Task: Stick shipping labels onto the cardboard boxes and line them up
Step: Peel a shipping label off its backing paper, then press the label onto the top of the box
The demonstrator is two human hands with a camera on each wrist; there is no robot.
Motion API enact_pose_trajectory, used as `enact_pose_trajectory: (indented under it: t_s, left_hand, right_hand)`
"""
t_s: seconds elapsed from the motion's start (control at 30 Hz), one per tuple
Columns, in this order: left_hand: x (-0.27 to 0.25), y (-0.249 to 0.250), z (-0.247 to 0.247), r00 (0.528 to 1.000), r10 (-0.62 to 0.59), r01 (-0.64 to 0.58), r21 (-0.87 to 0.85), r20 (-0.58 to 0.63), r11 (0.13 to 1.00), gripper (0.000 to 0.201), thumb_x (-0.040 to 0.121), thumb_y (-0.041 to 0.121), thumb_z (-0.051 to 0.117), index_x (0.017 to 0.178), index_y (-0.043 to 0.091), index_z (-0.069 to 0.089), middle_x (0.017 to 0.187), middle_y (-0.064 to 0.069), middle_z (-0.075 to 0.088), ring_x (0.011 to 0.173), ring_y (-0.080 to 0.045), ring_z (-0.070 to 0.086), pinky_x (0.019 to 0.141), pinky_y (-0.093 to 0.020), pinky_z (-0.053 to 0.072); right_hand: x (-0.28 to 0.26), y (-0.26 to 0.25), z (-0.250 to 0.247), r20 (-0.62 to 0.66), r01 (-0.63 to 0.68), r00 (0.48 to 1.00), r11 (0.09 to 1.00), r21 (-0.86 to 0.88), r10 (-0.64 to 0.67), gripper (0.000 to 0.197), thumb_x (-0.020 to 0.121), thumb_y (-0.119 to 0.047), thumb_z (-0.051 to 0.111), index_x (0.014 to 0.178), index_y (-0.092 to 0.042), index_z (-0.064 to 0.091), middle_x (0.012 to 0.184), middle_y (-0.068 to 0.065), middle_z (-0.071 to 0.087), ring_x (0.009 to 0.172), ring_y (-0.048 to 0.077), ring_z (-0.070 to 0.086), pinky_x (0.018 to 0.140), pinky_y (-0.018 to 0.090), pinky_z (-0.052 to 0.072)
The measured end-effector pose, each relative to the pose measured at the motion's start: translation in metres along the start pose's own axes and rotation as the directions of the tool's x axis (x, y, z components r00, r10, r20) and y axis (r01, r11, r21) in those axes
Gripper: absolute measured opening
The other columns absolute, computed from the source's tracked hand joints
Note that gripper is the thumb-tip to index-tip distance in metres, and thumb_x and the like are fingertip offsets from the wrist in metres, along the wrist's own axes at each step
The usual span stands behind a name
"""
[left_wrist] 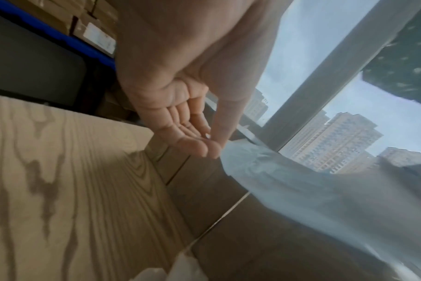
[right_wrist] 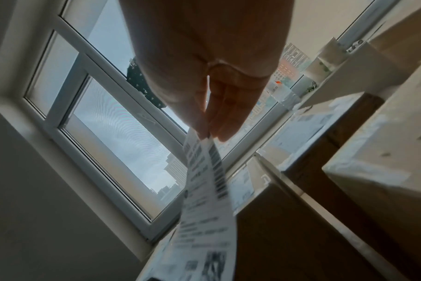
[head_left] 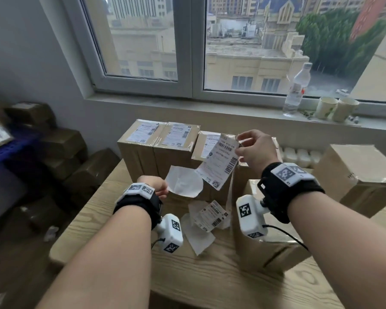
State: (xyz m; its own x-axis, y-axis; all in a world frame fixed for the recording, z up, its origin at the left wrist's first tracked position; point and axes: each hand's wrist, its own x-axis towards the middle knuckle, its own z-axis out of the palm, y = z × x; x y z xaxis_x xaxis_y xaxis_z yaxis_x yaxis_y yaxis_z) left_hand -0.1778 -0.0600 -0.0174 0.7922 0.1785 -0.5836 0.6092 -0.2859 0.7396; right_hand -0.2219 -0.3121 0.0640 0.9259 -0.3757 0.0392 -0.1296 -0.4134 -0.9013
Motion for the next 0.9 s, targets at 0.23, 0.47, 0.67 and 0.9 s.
enact_pose_trajectory:
  t_s: [0.23, 0.47, 0.67, 0.9]
  left_hand:
    - [0.056, -0.044, 0.001, 0.996, -0.088, 0.088, 0.01, 0.01, 0.996, 0.034, 0.093, -0.006, 0.045, 0.06, -0.001, 0.047, 0.028, -0.005, 0.048, 0.04, -0.018, 0.051, 0.056, -0.027, 0.044]
    - [0.076, -0.052, 0.017, 0.998, -0.068, 0.068, -0.014, 0.008, 0.998, 0.031, 0.09, 0.005, 0.058, 0.062, 0.014, 0.048, 0.03, 0.01, 0.05, 0.032, -0.002, 0.052, 0.071, -0.031, 0.05]
    - [0.035, 0.0, 0.042, 0.981, 0.118, -0.097, -0.141, 0.153, 0.985, 0.005, 0.086, 0.014, 0.067, 0.081, 0.014, 0.068, 0.071, -0.001, 0.063, 0.054, -0.006, 0.053, 0.054, -0.019, 0.04]
    - [-0.031, 0.058, 0.073, 0.876, 0.258, -0.263, -0.045, 0.408, 0.964, 0.021, 0.076, 0.026, 0.079, 0.093, 0.014, 0.074, 0.097, -0.006, 0.074, 0.07, -0.01, 0.057, 0.059, -0.022, 0.044]
  right_hand:
    - [0.012, 0.016, 0.03, 0.002, -0.133, 0.991, 0.989, 0.069, 0.133, 0.024, 0.082, 0.007, 0.065, 0.099, -0.01, 0.061, 0.087, 0.003, 0.064, 0.089, 0.022, 0.068, 0.071, 0.035, 0.06]
    - [0.018, 0.034, 0.035, 0.009, -0.182, 0.983, 0.982, 0.053, 0.182, 0.026, 0.082, 0.006, 0.067, 0.086, -0.019, 0.06, 0.098, 0.009, 0.067, 0.091, 0.022, 0.068, 0.075, 0.035, 0.06]
    - [0.015, 0.029, 0.018, 0.047, -0.194, 0.981, 0.977, 0.09, 0.191, 0.031, 0.081, 0.01, 0.066, 0.085, -0.02, 0.06, 0.099, 0.011, 0.068, 0.094, 0.026, 0.068, 0.079, 0.04, 0.059]
    - [0.001, 0.01, -0.027, 0.082, -0.127, 0.99, 0.984, 0.128, 0.117, 0.032, 0.08, 0.014, 0.063, 0.102, -0.009, 0.061, 0.09, 0.01, 0.066, 0.082, 0.023, 0.065, 0.071, 0.033, 0.057]
